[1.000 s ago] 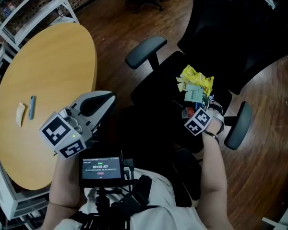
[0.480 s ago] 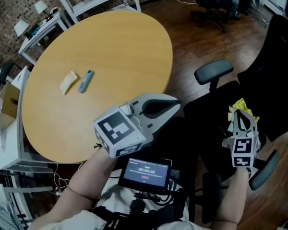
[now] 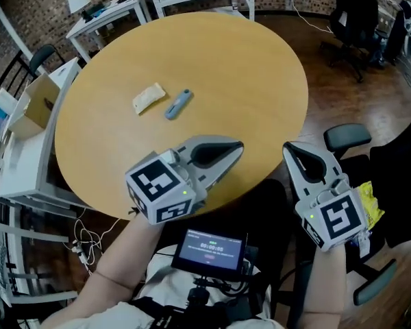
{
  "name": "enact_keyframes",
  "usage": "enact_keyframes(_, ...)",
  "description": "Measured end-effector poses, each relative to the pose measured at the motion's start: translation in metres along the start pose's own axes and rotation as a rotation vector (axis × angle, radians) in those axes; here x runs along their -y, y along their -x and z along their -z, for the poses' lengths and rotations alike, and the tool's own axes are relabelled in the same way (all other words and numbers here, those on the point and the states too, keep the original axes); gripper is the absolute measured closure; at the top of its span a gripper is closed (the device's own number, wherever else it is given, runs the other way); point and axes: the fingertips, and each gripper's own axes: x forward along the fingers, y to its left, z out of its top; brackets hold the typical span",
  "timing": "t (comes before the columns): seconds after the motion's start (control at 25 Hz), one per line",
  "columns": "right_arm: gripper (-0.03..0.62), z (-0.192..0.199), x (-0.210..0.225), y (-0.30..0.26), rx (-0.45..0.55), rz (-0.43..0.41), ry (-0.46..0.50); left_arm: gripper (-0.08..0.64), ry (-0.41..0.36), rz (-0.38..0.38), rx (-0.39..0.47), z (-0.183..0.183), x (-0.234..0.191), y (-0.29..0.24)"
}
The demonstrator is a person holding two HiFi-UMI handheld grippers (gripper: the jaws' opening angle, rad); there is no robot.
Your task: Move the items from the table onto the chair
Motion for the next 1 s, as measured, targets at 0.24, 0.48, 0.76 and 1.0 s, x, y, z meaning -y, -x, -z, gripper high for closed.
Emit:
enact_keyframes(0.24, 0.591, -0.031, -0.065, -0.075, 0.082, -0.223, -0.102, 0.548, 0.044, -0.177, -0.001, 0.019, -0.054, 0.081)
enact_keyframes(0.48, 0.591, -0.044, -0.126, -0.129, 0.073, -0.364, -0.099, 0.549, 0.088, -0.315, 0.011, 0.036, -0.084, 0.151)
enact_keyframes(0.76, 0.591, -0.060, -0.188, -0.161, 0.088, -0.510, -0.141, 0.549, 0.100, -0.406, 0.020, 0.044, -0.097, 0.206)
enact_keyframes(1.0, 0.591, -0.053, -0.205, -0.171, 0.058, -0.550, -0.161, 0.549, 0.096, -0.414, 0.025, 0.046, -0.100, 0.218)
